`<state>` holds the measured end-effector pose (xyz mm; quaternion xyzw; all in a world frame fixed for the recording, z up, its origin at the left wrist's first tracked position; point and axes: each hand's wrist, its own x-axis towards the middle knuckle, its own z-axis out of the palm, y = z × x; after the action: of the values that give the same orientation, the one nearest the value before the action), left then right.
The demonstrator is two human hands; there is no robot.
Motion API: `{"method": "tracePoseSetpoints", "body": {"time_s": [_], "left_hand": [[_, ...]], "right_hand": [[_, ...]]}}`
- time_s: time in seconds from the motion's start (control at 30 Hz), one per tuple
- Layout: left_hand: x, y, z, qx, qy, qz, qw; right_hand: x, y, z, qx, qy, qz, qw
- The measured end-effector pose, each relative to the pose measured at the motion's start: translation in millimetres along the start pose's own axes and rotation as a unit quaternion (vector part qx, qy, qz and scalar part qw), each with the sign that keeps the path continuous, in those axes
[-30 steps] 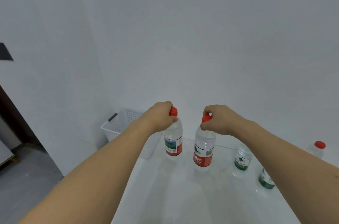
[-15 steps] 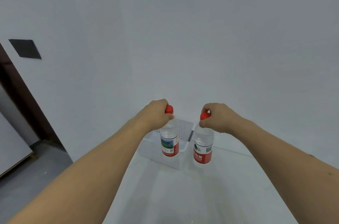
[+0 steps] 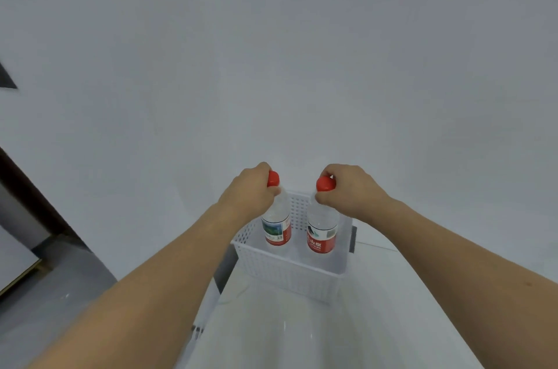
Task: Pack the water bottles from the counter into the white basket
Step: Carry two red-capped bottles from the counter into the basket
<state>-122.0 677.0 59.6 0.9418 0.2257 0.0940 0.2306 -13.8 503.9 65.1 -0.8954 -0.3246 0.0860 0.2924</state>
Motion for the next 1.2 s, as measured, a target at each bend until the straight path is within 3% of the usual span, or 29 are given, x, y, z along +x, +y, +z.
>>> {"method": "tracePoseSetpoints", "body": {"time_s": [0.3,0.6,1.2], "left_hand": [[80,-73,58,0.002,-0.055,0.008,0.998],[141,-107,105,0.014,-0.060,0.026,0.998],[170,-135,126,0.016,-0.076,0.049,0.996]], "right_hand": [[76,33,85,-0.008,-0.011,0.058,0.998],[133,56,140,-0.028,-0.023,0.046,0.998],[168,64,172,-0.037,-0.025,0.012,0.999]]}}
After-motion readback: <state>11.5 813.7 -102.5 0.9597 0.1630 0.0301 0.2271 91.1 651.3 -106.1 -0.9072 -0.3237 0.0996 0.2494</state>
